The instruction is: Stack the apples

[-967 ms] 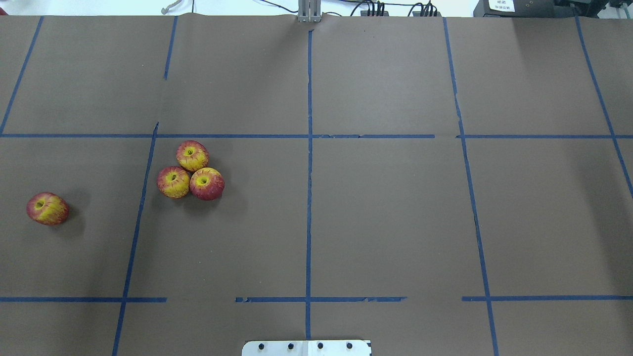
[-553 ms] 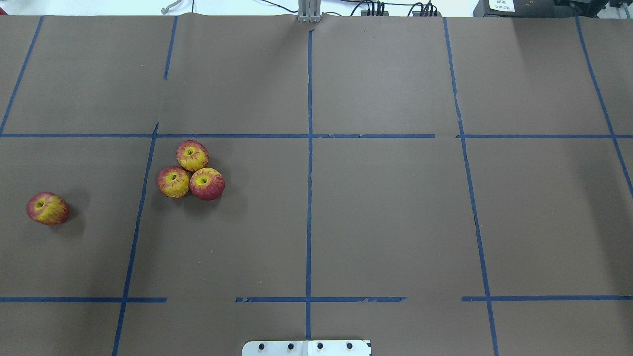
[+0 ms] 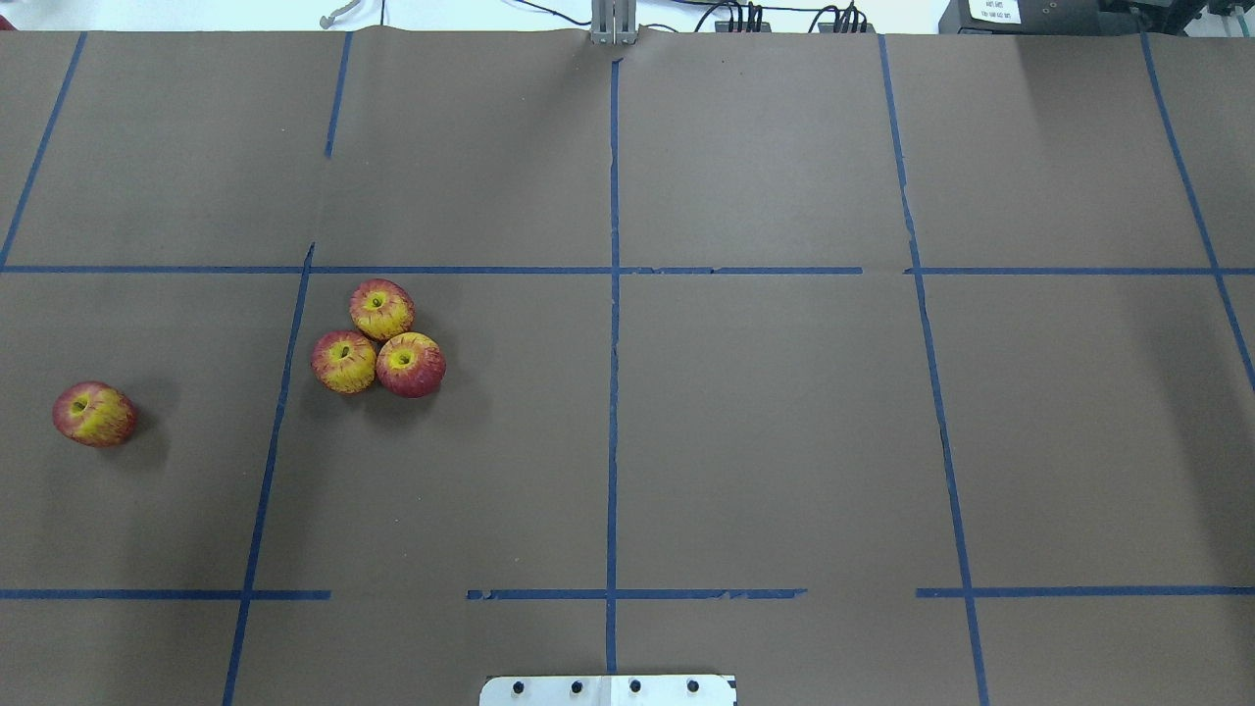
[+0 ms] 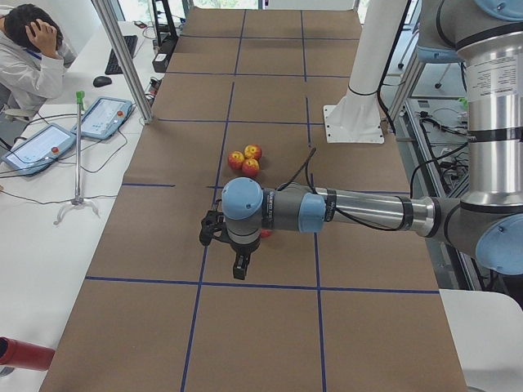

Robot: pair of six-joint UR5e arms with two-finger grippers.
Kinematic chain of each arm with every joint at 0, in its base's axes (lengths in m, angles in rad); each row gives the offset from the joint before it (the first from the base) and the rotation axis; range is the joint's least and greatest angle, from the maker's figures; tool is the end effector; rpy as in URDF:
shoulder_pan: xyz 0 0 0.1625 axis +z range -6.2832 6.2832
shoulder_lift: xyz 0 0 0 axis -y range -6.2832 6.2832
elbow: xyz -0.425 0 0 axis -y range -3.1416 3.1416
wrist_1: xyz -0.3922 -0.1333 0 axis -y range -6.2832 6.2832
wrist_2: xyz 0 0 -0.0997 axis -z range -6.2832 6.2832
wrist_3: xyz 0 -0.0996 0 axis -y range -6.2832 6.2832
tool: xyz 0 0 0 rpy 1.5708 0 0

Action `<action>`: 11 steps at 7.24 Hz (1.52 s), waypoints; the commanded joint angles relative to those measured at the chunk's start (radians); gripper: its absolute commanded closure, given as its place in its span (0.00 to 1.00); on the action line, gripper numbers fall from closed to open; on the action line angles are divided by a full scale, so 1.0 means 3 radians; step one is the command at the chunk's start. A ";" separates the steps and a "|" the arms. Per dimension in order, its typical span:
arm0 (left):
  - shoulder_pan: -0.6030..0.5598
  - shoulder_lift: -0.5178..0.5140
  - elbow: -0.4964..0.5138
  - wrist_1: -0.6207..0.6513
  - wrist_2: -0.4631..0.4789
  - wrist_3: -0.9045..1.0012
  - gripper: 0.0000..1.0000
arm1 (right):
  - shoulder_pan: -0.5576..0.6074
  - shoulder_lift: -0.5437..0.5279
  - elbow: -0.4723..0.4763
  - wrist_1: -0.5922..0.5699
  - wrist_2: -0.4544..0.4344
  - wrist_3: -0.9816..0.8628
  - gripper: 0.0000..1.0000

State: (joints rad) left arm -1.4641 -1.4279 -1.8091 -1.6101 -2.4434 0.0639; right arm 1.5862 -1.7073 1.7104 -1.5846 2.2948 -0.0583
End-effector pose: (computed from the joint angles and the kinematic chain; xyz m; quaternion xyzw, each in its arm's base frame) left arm -0.0101 -0.4409 0.5959 0.0520 0.4228 0.1054 0.8986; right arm 0.0740 -0.4322 0.6580 0.0080 -0.3541 -0.0182 0.9350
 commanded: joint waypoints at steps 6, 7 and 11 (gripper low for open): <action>0.1811 0.0025 0.0047 -0.1756 0.0790 -0.2917 0.00 | 0.0000 0.0000 0.0000 0.0000 0.0000 0.0000 0.00; 0.1848 0.0030 0.0073 -0.1751 0.0858 -0.2938 0.00 | 0.0000 0.0000 0.0000 0.0000 0.0000 0.0000 0.00; 0.1848 0.0030 0.0190 -0.1756 0.1083 -0.2903 0.00 | 0.0000 0.0000 0.0000 0.0000 0.0000 0.0000 0.00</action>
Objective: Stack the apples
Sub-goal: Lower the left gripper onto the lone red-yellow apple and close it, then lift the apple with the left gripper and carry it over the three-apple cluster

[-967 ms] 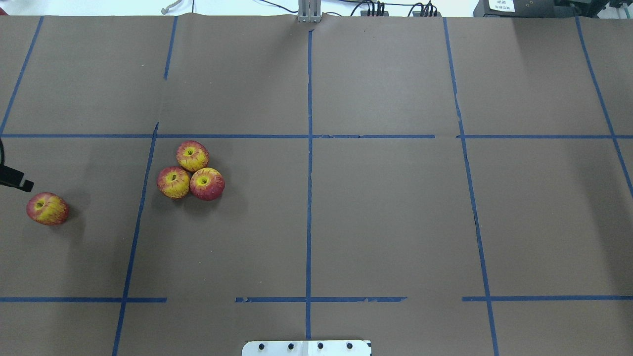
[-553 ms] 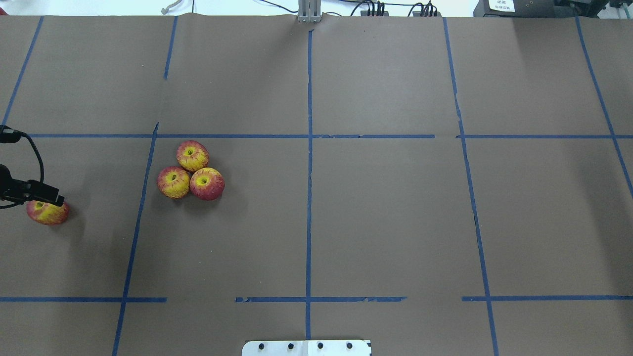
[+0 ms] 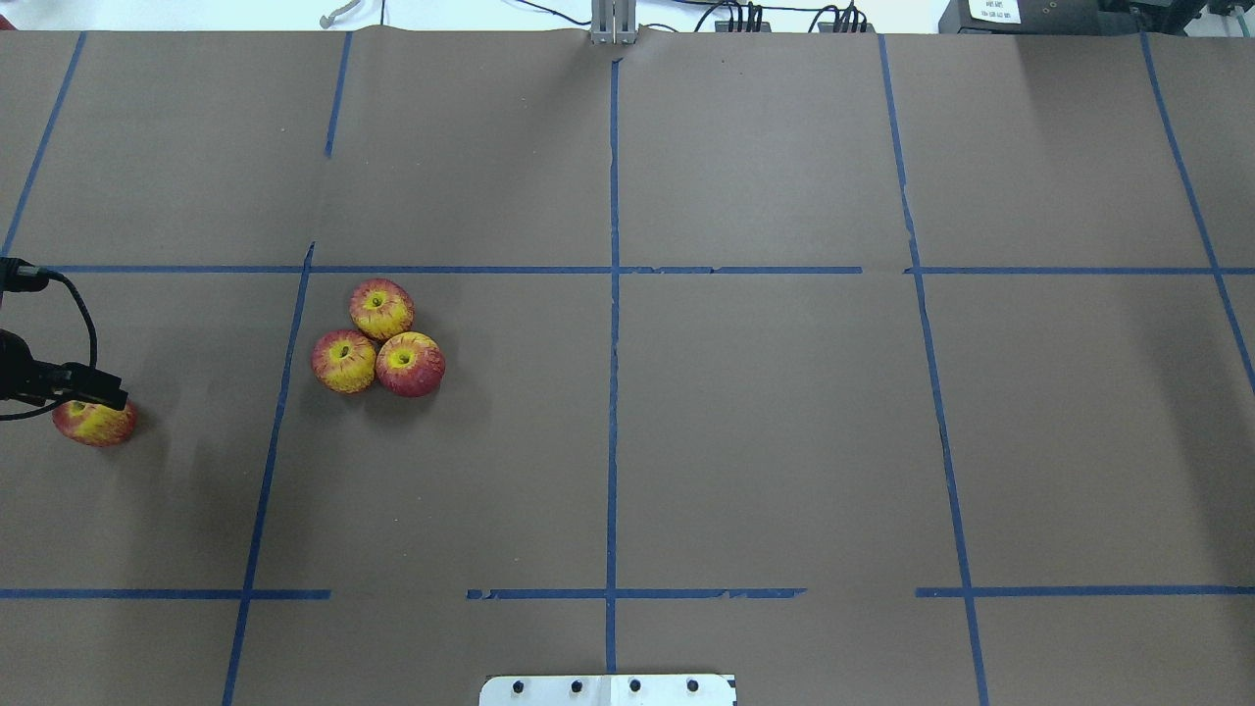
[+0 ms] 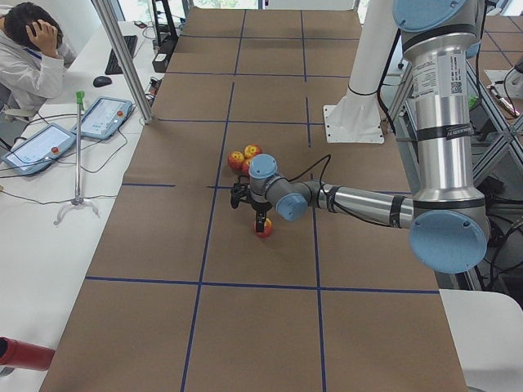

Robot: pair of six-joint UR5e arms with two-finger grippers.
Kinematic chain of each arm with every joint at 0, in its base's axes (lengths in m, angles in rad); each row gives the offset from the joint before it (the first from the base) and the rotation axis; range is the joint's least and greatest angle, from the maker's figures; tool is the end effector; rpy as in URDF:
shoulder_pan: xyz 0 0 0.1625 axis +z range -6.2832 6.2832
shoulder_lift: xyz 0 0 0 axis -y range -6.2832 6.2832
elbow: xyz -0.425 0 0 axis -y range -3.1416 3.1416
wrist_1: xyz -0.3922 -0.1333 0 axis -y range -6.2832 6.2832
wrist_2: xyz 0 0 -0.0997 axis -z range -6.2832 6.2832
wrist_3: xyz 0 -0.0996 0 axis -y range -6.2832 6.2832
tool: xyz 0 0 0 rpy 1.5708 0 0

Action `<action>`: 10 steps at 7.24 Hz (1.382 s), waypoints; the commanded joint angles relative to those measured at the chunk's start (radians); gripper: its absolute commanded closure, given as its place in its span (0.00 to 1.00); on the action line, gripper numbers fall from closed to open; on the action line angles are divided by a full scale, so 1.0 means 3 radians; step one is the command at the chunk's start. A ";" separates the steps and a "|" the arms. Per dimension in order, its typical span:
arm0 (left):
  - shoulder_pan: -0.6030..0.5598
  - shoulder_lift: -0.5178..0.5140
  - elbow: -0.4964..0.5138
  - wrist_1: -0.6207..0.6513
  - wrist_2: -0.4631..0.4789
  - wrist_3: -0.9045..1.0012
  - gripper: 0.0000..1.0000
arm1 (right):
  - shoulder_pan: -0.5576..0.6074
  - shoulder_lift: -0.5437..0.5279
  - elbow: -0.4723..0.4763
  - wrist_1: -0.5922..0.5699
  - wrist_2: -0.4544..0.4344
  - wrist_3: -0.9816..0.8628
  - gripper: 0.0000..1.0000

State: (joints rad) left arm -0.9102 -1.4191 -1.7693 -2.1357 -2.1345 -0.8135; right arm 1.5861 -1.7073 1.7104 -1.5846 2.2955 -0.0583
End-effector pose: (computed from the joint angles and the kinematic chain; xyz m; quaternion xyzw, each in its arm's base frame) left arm 0.2175 -0.4104 0.5759 0.0359 0.3908 0.0135 0.9197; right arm 0.0739 -0.4322 0.6580 0.0080 -0.3544 -0.0182 0.9349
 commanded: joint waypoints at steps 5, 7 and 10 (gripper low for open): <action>0.0109 -0.0061 0.0222 -0.0034 0.0028 -0.0009 0.00 | 0.0000 0.0000 0.0000 0.0000 -0.0002 0.0000 0.00; 0.0180 -0.0096 0.0252 -0.0040 0.0013 -0.0009 0.00 | 0.0000 0.0000 0.0000 0.0000 -0.0002 0.0000 0.00; 0.0217 -0.0112 0.0202 -0.0024 -0.0003 0.0017 0.79 | 0.0000 0.0000 0.0000 0.0000 -0.0002 0.0000 0.00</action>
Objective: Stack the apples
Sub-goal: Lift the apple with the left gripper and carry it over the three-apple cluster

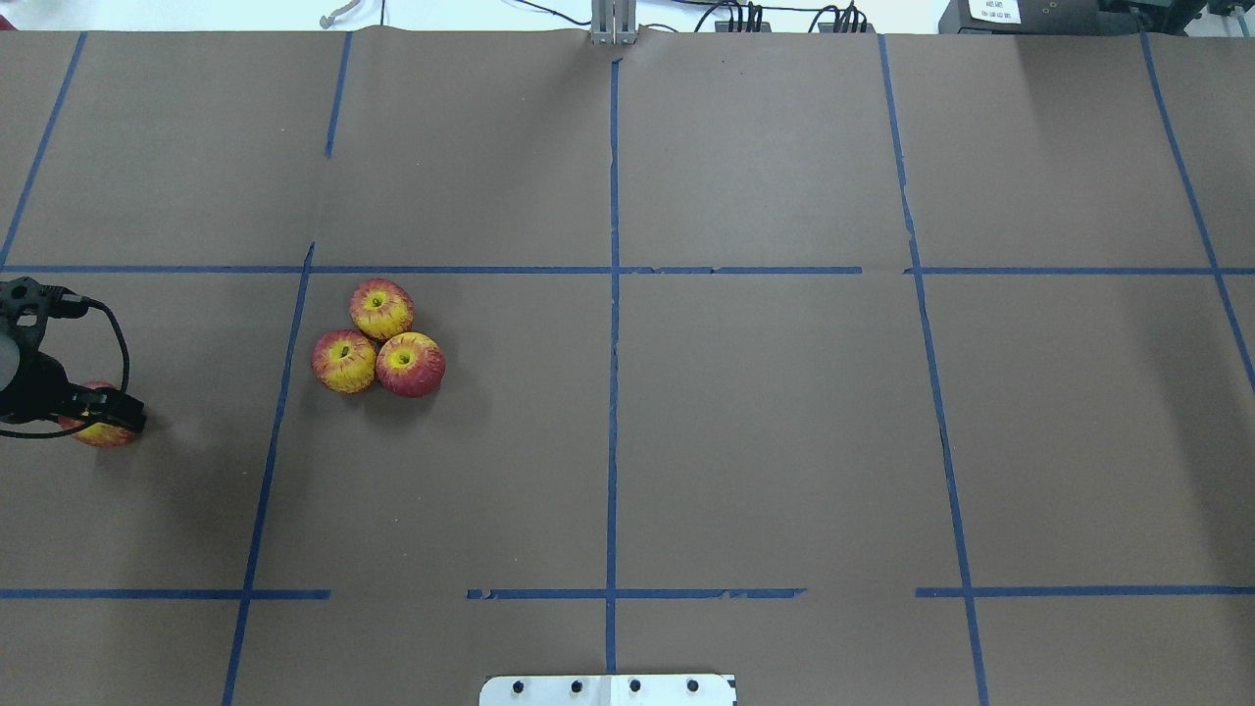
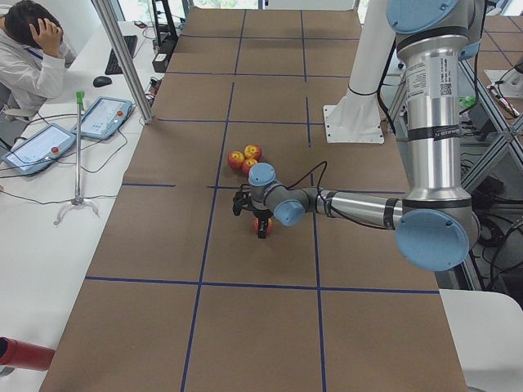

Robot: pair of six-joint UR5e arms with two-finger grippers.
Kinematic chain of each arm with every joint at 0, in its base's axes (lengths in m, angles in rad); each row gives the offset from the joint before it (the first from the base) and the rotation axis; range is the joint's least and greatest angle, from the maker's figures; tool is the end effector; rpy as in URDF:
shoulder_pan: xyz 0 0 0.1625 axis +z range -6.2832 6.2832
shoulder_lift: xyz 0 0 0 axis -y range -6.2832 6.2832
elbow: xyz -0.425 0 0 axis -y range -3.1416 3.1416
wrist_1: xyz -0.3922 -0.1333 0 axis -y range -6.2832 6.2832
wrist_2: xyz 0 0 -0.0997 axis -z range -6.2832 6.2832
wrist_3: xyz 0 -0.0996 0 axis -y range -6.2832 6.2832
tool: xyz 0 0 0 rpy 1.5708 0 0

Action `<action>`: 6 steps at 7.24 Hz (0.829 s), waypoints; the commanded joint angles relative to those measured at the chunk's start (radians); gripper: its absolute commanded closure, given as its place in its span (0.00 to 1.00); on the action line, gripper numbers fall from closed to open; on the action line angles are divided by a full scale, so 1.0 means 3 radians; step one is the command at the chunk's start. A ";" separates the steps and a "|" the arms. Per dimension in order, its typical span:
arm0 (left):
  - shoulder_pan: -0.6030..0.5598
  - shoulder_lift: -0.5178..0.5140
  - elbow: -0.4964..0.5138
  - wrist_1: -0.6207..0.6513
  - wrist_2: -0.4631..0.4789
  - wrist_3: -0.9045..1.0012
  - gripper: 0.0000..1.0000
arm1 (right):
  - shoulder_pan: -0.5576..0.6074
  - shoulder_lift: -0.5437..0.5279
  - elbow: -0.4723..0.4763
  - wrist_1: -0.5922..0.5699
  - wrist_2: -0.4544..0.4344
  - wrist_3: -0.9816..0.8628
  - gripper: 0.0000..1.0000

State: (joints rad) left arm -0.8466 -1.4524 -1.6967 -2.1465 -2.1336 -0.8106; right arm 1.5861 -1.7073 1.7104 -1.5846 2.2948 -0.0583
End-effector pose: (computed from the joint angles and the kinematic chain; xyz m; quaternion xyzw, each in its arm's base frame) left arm 0.2524 -0.4063 0.5970 0.0141 0.3832 0.0400 0.9227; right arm 0.0739 -0.4322 0.6580 0.0080 -0.3541 -0.0182 0.9350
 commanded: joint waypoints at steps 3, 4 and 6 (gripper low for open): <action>-0.0016 -0.0138 -0.0657 0.0342 -0.0275 -0.0175 1.00 | 0.0000 0.0000 0.0000 0.0000 0.0000 0.0000 0.00; -0.0021 -0.0483 -0.0725 0.0749 -0.0282 -0.0344 1.00 | 0.0000 0.0000 0.0000 0.0000 0.0000 0.0000 0.00; 0.0010 -0.1271 -0.0624 0.1370 -0.0256 -0.0666 0.98 | 0.0000 0.0000 0.0000 0.0000 0.0000 0.0000 0.00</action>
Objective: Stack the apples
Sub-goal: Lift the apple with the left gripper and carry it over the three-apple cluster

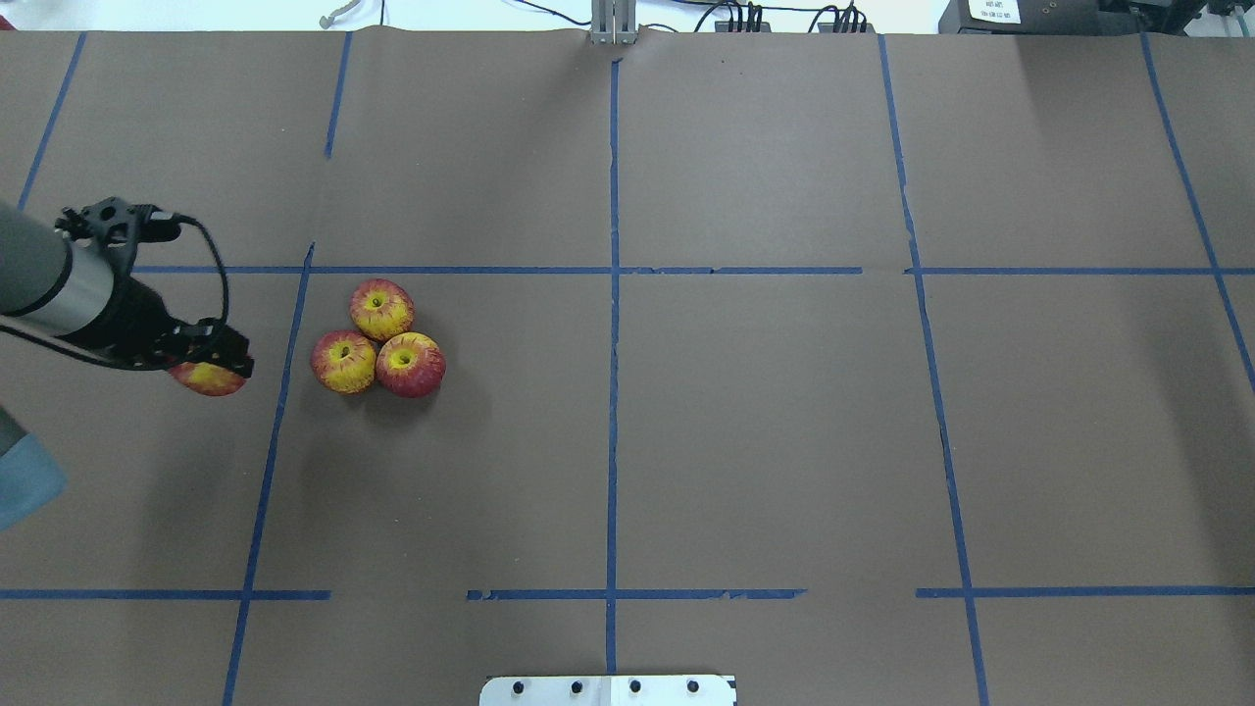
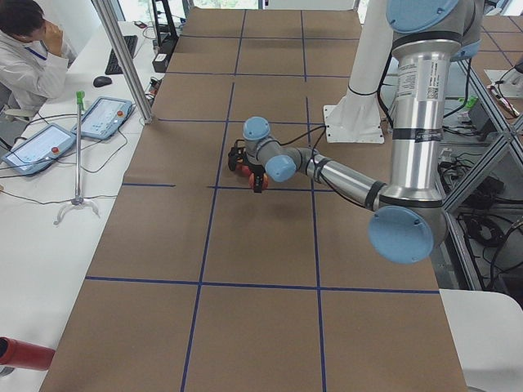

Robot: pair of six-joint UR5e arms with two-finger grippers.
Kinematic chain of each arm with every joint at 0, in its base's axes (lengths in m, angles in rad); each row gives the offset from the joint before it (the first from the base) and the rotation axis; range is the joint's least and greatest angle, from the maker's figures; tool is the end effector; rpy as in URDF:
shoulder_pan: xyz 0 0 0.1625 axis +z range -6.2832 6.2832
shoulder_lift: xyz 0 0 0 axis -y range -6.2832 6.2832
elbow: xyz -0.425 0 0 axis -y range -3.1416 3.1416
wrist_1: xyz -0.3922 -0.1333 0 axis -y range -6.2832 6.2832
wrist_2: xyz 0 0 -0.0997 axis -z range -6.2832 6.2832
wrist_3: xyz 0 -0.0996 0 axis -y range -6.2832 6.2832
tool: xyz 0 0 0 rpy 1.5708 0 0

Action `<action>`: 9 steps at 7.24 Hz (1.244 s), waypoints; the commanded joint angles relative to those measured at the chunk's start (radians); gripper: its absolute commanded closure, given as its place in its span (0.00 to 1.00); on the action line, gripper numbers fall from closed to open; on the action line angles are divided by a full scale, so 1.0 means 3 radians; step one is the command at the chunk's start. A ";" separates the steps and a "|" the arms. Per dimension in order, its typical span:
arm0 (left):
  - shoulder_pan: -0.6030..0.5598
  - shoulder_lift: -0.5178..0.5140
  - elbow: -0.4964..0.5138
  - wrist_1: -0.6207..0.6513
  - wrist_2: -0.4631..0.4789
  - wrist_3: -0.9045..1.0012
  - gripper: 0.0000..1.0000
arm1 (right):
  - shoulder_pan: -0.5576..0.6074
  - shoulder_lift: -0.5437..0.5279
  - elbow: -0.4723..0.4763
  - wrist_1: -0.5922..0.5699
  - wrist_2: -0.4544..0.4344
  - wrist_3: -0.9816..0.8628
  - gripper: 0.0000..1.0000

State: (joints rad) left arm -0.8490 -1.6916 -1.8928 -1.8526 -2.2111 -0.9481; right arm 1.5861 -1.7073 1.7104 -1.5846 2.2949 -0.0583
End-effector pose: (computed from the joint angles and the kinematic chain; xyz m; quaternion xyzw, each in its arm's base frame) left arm 0.2969 -0.4490 0.4101 0.0077 0.4469 0.0106 0.8945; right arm 0.0739 -0.4322 0.6580 0.0080 -0.3541 -0.0182 0.9350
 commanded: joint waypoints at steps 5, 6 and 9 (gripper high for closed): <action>0.0299 -0.0845 0.0362 0.0423 0.0360 -0.0358 0.95 | 0.0000 0.0000 0.0000 0.0000 0.0000 0.0000 0.00; 0.0319 -0.0880 0.0373 0.0423 0.0360 -0.0358 0.95 | 0.0000 0.0000 0.0000 0.0000 0.0000 0.0000 0.00; 0.0360 -0.0921 0.0429 0.0423 0.0360 -0.0358 0.94 | 0.0000 0.0000 0.0000 0.0000 0.0000 0.0000 0.00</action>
State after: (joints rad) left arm -0.7448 -1.9638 -1.7679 -1.7257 -2.1033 -1.0554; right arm 1.5861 -1.7073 1.7104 -1.5846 2.2948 -0.0583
